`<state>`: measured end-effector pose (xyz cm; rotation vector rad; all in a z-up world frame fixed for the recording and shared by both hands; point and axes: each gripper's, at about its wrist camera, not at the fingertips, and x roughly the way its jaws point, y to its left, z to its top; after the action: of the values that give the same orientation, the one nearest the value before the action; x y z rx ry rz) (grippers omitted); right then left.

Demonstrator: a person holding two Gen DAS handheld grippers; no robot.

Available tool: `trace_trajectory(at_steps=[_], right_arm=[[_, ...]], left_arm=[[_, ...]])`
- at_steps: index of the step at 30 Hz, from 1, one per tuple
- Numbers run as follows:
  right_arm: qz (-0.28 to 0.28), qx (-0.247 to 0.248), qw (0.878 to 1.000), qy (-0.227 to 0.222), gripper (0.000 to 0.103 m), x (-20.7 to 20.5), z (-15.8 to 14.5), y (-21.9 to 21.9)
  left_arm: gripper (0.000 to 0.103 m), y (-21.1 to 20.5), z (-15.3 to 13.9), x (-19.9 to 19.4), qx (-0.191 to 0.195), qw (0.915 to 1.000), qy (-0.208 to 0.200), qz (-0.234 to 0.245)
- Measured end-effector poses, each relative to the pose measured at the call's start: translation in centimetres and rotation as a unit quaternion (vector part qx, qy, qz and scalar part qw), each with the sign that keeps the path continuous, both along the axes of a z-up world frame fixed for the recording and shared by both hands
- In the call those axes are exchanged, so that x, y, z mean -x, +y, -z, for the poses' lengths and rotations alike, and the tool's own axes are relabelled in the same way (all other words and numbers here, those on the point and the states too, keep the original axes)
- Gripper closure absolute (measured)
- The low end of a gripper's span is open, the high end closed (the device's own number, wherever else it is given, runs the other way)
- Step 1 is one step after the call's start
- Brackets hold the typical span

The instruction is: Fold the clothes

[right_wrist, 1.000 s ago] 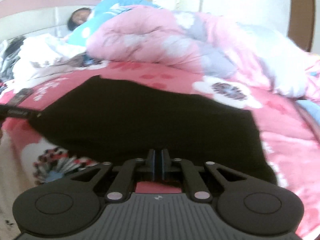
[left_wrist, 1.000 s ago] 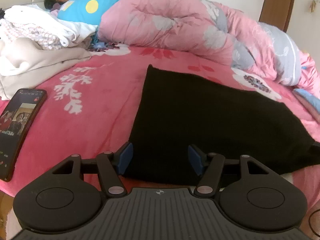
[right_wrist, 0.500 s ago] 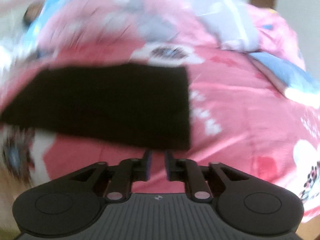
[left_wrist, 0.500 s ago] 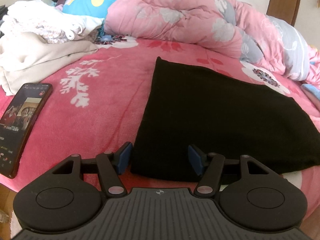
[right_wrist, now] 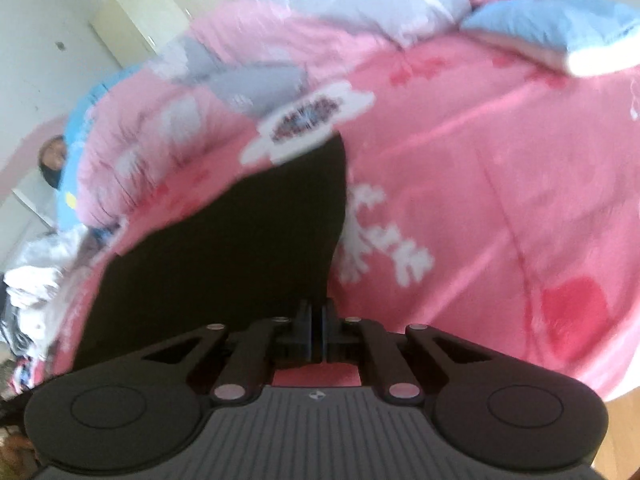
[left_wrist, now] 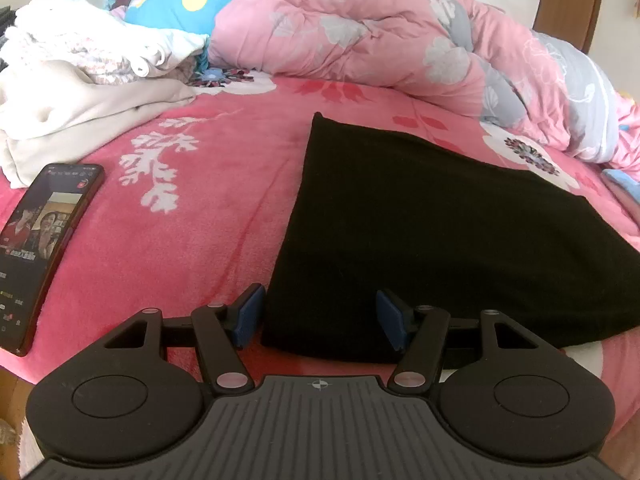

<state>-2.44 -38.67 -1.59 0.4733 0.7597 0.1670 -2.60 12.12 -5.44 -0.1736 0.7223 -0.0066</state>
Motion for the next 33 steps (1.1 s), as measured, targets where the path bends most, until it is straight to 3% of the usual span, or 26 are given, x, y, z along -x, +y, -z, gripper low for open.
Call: trace_trajectory(at_steps=[11, 16, 19, 24, 30, 32, 33], right_arm=[[0.02, -0.051, 0.998, 0.017, 0.1, -0.5, 0.4, -2.2], [0.049, -0.062, 0.995, 0.061, 0.101, -0.6, 3.2, -3.1], [0.058, -0.101, 0.992, 0.054, 0.099, 0.0, 3.5, -3.9], [0.086, -0.152, 0.983, 0.056, 0.093, 0.9, 3.5, -5.2], [0.104, -0.244, 0.961, 0.074, 0.066, 1.6, 4.5, -5.8], [0.105, -0.27, 0.953, 0.085, 0.065, 1.7, 4.9, -5.6], [0.105, -0.277, 0.951, 0.091, 0.065, 1.6, 5.1, -5.4]], left_arm=[[0.042, 0.4, -0.5, 0.5, 0.003, 1.0, 0.001, 0.004], [0.042, 2.3, -1.5, 2.3, 0.054, 0.9983, 0.004, -0.024], [0.042, 4.3, -1.5, 3.5, 0.124, 0.991, 0.014, -0.048], [0.042, 6.2, -0.6, 4.4, 0.233, 0.9697, 0.025, -0.069], [0.043, 6.3, 0.5, 2.4, 0.286, 0.9536, 0.025, -0.091], [0.045, 6.3, 0.8, 2.0, 0.291, 0.9517, 0.022, -0.096], [0.051, 6.2, 0.8, 1.8, 0.29, 0.9517, 0.022, -0.099]])
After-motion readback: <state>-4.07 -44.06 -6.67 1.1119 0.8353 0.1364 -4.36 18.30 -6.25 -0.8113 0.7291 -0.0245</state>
